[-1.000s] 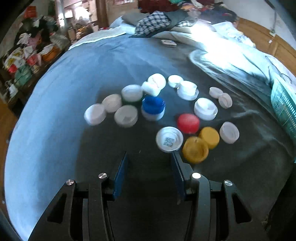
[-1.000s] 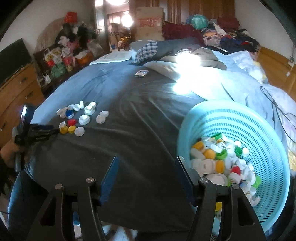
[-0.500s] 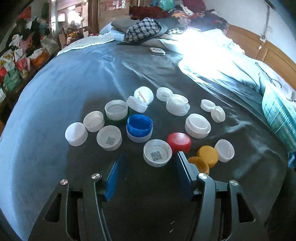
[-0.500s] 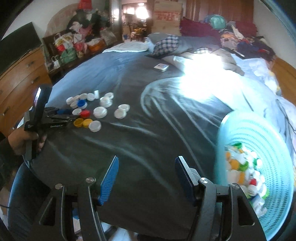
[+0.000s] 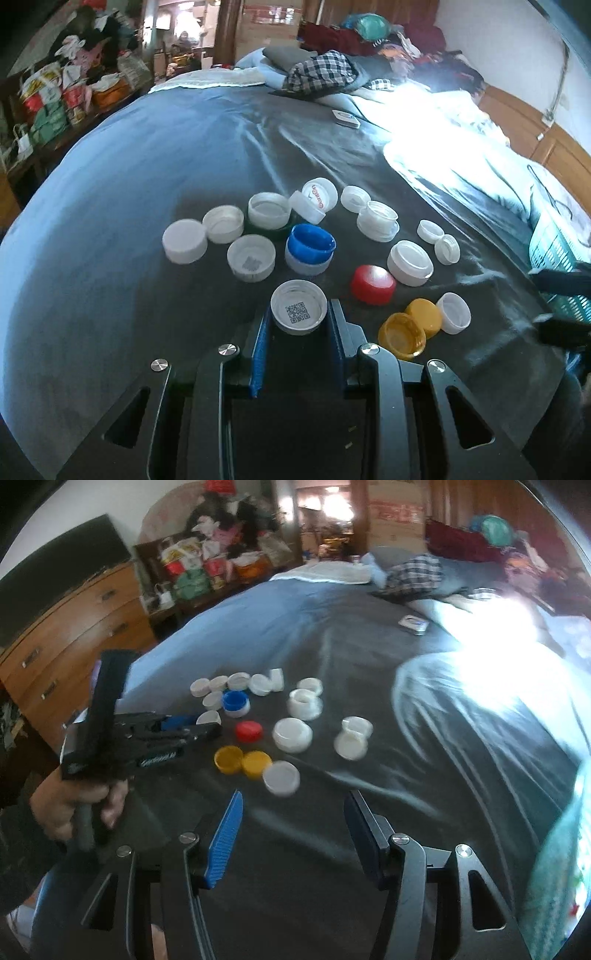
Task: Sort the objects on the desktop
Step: 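Grasp a white cap with the right gripper, then carry the QR-printed cap and white cap over the blue basket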
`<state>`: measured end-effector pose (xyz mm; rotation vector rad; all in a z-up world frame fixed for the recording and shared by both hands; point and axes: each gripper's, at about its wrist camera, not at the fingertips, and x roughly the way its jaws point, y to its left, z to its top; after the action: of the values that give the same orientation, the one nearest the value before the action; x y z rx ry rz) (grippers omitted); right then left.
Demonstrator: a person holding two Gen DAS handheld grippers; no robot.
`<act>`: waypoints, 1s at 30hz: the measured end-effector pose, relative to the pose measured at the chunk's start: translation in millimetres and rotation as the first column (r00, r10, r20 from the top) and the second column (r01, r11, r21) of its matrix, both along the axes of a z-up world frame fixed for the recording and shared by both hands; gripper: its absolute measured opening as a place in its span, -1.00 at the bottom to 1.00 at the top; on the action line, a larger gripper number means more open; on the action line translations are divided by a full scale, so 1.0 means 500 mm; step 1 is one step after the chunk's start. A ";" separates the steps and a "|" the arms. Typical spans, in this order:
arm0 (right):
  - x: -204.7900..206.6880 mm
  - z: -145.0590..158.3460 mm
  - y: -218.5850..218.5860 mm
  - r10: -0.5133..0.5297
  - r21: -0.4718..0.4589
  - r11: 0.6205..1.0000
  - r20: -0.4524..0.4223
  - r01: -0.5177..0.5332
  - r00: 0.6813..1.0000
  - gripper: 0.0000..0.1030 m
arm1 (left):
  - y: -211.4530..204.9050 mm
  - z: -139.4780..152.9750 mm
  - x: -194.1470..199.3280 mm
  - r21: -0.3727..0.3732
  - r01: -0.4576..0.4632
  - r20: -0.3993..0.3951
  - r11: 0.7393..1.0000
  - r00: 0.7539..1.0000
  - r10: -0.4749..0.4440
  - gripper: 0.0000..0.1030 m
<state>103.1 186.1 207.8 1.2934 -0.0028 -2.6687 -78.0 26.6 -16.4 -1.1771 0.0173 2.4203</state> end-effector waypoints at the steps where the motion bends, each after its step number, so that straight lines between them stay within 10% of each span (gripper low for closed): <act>1: -0.016 -0.012 -0.010 0.014 0.007 1.000 0.008 -0.014 1.000 0.21 | -0.003 -0.001 0.002 0.006 -0.005 0.002 1.000 1.000 0.005 -0.52; 11: -0.100 -0.104 -0.030 0.047 0.059 0.997 0.068 -0.051 0.997 0.07 | -0.017 0.001 0.011 0.045 -0.041 0.035 0.998 0.999 0.039 -0.52; 16: -0.093 -0.114 -0.032 0.051 0.078 0.995 0.081 -0.058 0.995 -0.34 | -0.014 0.005 0.019 0.032 -0.052 0.034 0.998 0.998 0.050 -0.52; 30: 0.084 0.072 0.002 -0.069 0.042 0.996 -0.080 0.072 0.994 -0.34 | 0.080 0.159 0.156 -0.122 -0.104 -0.121 0.987 0.989 0.089 -0.52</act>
<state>145.0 187.0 243.9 1.2224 0.0220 -2.7930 0.1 66.9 63.3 -1.1142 0.1566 2.6038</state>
